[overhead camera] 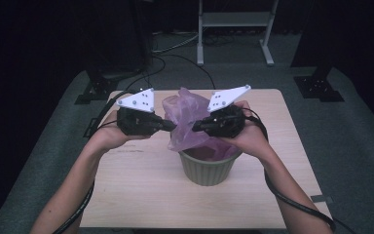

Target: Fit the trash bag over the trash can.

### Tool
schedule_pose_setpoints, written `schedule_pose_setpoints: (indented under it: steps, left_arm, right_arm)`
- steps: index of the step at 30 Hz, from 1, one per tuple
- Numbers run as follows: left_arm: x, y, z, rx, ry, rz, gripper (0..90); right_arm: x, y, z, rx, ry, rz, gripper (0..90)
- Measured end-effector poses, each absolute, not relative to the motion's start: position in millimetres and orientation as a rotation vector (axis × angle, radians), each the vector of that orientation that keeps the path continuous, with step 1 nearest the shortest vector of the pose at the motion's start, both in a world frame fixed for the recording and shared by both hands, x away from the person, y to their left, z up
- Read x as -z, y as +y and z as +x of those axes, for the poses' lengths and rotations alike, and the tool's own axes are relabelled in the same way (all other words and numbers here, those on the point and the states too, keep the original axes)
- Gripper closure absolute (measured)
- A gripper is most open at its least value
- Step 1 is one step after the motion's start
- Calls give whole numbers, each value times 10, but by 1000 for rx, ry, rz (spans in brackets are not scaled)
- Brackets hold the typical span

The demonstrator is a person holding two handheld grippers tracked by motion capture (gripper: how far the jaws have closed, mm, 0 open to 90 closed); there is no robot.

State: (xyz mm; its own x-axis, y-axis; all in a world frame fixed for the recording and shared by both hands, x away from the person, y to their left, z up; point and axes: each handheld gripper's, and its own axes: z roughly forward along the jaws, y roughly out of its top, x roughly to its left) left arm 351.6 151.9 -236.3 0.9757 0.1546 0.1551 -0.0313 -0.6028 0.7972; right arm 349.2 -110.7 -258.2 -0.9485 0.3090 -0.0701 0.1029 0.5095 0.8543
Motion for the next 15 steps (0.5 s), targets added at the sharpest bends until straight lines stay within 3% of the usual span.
schedule_pose_setpoints:
  steps: [15]
  left_arm:
    - [2417, 1736, 3559, -289, 163, 2215, 900]
  right_arm:
    - [2551, -1997, 3417, -1473, 2415, 569, 900]
